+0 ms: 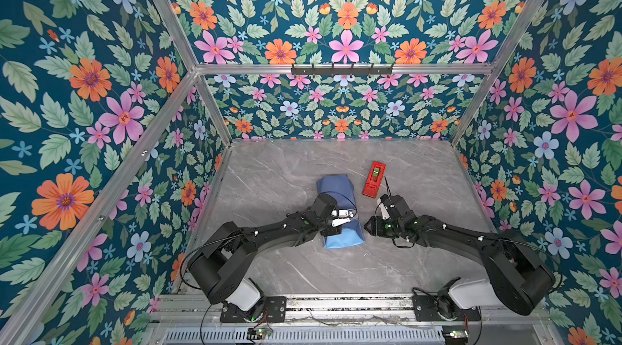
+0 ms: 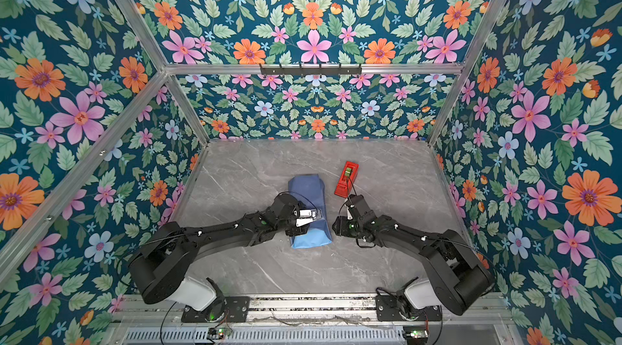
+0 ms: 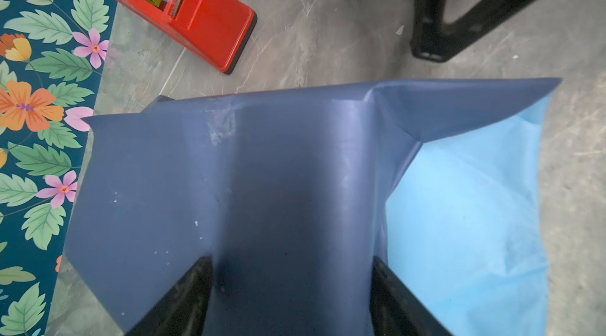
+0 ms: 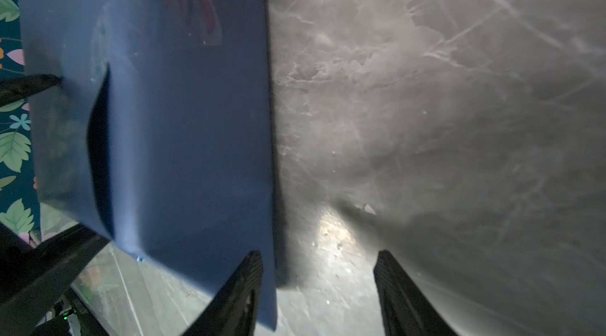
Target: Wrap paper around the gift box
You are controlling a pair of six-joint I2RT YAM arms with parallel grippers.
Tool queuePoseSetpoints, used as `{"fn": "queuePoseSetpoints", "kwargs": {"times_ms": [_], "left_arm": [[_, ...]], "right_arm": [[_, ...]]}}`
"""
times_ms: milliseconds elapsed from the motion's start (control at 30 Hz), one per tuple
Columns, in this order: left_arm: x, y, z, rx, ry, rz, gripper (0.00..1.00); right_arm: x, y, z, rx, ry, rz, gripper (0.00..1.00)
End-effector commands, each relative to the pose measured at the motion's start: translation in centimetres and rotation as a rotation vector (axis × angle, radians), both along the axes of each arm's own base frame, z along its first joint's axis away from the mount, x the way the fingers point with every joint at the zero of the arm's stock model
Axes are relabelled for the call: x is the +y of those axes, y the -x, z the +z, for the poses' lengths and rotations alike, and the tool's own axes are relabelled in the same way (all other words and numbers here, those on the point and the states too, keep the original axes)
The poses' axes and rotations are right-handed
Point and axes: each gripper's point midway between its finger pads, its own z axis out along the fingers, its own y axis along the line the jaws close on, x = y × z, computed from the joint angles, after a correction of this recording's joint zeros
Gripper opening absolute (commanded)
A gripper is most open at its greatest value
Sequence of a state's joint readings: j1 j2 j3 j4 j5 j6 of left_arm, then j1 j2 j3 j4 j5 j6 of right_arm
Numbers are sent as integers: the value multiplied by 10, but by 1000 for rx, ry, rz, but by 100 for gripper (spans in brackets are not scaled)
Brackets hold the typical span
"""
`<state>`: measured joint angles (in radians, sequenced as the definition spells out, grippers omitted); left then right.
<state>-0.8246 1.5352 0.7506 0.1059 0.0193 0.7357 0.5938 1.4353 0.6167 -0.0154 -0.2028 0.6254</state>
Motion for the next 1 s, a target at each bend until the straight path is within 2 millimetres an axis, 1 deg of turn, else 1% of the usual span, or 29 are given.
{"fn": "queuePoseSetpoints", "kwargs": {"times_ms": [0,267,467,733,967], "left_arm": [[12,8,-16,45,-67,5,74],[12,8,-17,46,-69,4,74],[12,8,-17,48,-71,3,74],[12,8,-17,48,-74,3,74],[12,8,-17,51,-75,4,74]], "right_arm": [[12,-8,4,-42,-20,-2,54],[27,-6,3,-44,-72,5,47],[32,-4,7,-54,-89,4,45],[41,-5,6,-59,-121,-6,40],[46,-10,5,-83,-158,-59,30]]}}
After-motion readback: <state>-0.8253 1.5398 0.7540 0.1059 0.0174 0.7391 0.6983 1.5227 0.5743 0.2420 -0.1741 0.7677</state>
